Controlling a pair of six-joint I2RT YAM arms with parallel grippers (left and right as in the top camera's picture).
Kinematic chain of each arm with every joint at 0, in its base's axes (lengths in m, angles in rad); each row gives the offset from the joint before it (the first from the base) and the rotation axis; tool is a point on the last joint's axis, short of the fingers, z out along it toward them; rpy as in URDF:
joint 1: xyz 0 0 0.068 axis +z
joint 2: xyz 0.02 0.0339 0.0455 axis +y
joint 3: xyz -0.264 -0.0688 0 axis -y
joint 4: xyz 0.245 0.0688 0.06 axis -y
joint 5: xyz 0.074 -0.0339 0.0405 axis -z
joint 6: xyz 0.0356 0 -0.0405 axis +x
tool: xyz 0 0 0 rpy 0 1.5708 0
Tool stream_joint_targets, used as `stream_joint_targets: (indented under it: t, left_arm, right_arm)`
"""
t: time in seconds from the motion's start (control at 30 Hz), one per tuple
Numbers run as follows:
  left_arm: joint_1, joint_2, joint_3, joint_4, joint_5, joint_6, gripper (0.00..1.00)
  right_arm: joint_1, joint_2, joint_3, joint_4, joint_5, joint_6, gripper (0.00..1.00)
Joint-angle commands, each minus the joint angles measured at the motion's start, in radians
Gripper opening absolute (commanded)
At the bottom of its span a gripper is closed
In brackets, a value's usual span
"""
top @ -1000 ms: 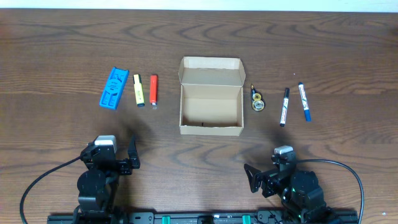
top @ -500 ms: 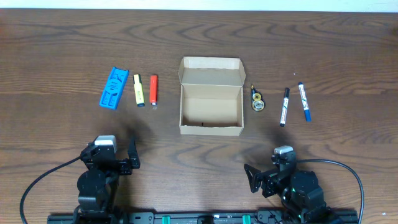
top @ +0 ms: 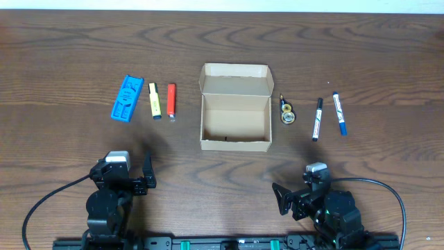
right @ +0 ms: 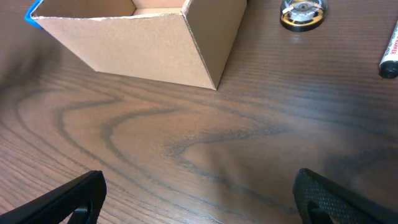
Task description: Pack container
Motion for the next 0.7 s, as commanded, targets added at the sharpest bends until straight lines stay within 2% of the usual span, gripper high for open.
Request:
stream_joint_targets:
  t: [0.0,0.1,0.43,0.57,0.67]
  left_arm:
    - [0.006,-0.006,-0.023,0.003,0.003,0.006,0.95]
    - [0.006,-0.006,-0.023,0.002,0.007,0.002,0.95]
    - [0.006,0.0,-0.012,0.014,0.133,-0.143,0.95]
    - [0.006,0.055,0.061,0.018,0.121,-0.174,0.95]
    - [0.006,0.139,0.141,0.013,0.046,-0.174,0.95]
  right_arm:
    - [0.01,-0.009,-0.013,0.002,-0.007,0.014,0.99]
    - [0.01,-0.009,-0.013,0.002,-0.007,0.014,0.99]
    - [0.01,-0.009,-0.013,0.002,-0.007,0.014,0.99]
    - [0.01,-0.009,-0.013,0.002,-0.007,0.014,0.99]
    - [0.01,-0.009,-0.013,0.002,-0.007,0.014,0.99]
